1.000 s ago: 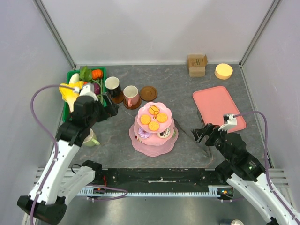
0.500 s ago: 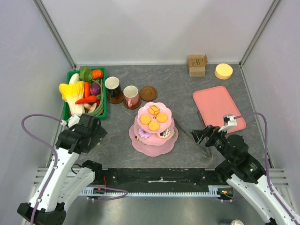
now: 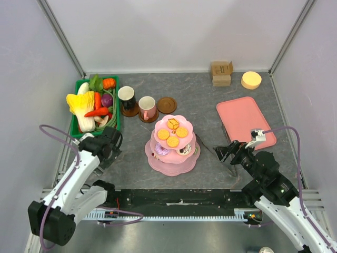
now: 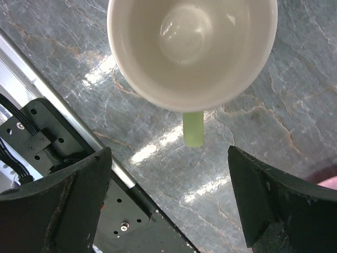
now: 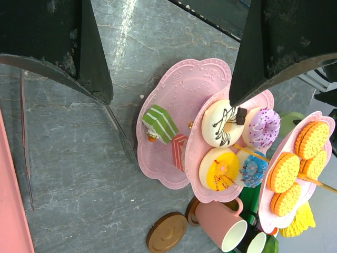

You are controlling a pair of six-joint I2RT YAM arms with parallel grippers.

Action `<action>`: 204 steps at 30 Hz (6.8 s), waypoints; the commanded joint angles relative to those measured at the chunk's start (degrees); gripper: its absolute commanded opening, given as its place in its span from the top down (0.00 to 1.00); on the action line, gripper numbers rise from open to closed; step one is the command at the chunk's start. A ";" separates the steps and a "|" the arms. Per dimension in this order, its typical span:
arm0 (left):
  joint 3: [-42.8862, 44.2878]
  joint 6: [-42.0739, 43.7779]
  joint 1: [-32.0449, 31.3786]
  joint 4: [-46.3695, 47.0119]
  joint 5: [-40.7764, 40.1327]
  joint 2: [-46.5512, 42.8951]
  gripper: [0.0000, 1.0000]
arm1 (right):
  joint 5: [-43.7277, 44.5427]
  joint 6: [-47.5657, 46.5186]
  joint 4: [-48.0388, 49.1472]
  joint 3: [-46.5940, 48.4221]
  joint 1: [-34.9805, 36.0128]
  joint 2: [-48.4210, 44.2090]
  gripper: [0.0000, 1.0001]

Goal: Serve the afternoon tea

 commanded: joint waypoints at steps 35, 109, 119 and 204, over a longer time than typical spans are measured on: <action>-3.65 -5.03 0.18 7.03 -13.29 -0.86 0.98 | 1.14 -0.02 -0.42 0.67 0.07 0.57 0.02; 67.45 69.07 -7.99 41.57 29.60 59.25 0.98 | 18.72 7.36 -7.10 2.16 0.07 -2.95 0.02; 67.54 66.43 -8.52 41.75 23.80 64.26 0.98 | 19.07 7.36 -6.93 2.16 0.07 -2.42 0.02; 57.17 53.69 -13.18 39.99 17.99 52.50 0.20 | 17.23 6.13 -5.87 1.90 0.07 -7.25 0.02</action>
